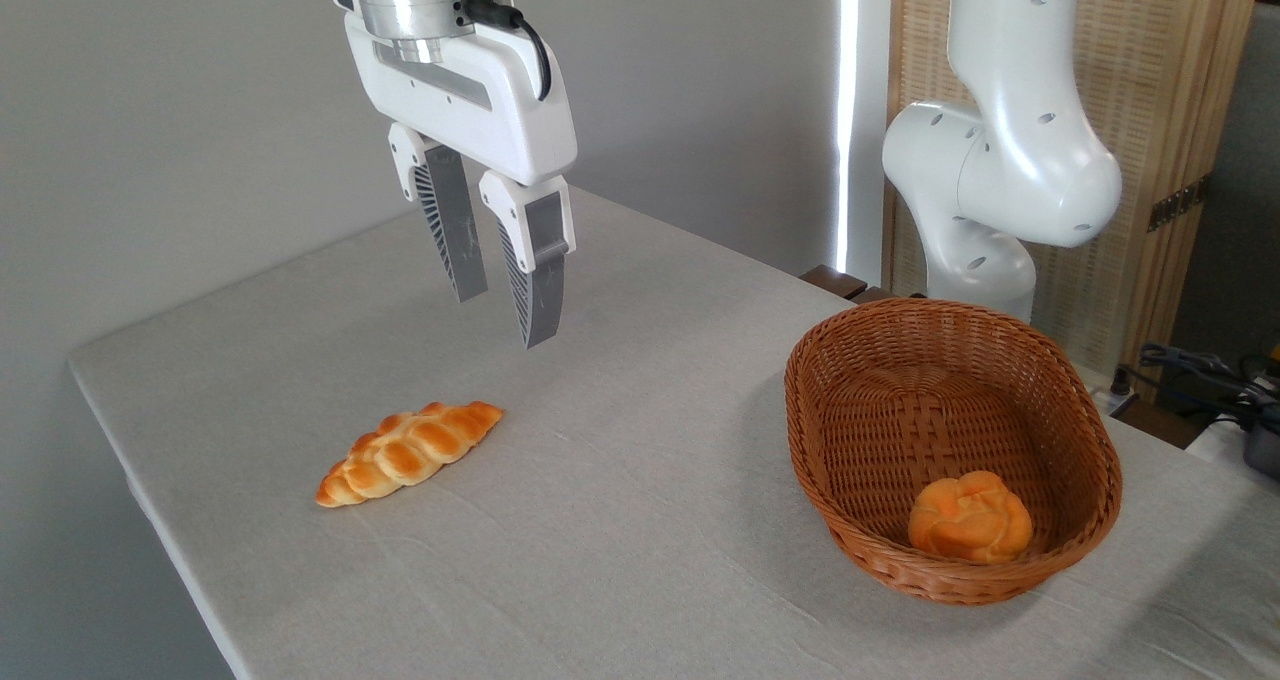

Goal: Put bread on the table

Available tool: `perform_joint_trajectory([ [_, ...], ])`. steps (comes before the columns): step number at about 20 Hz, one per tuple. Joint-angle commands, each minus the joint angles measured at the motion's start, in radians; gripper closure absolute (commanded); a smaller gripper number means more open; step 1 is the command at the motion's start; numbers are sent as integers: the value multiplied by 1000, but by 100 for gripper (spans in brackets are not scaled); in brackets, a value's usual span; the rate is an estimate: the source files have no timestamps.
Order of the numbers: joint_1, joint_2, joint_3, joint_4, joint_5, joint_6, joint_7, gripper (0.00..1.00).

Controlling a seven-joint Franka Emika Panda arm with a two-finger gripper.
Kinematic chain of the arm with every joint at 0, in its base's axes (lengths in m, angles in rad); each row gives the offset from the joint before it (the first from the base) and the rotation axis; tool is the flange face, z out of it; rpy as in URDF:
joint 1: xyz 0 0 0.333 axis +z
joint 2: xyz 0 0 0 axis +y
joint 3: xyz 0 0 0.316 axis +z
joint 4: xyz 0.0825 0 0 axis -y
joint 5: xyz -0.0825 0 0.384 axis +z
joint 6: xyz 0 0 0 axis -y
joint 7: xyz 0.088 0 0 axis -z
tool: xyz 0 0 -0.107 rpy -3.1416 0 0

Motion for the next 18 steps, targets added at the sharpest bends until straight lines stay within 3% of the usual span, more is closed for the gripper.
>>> perform_joint_trajectory([
  [1,-17,2,22,14,-16,-26,8,0],
  [10,5,12,-2,14,7,-26,-4,0],
  [13,32,12,-31,16,7,-26,-1,0],
  [18,32,12,-31,16,7,-26,4,0],
])
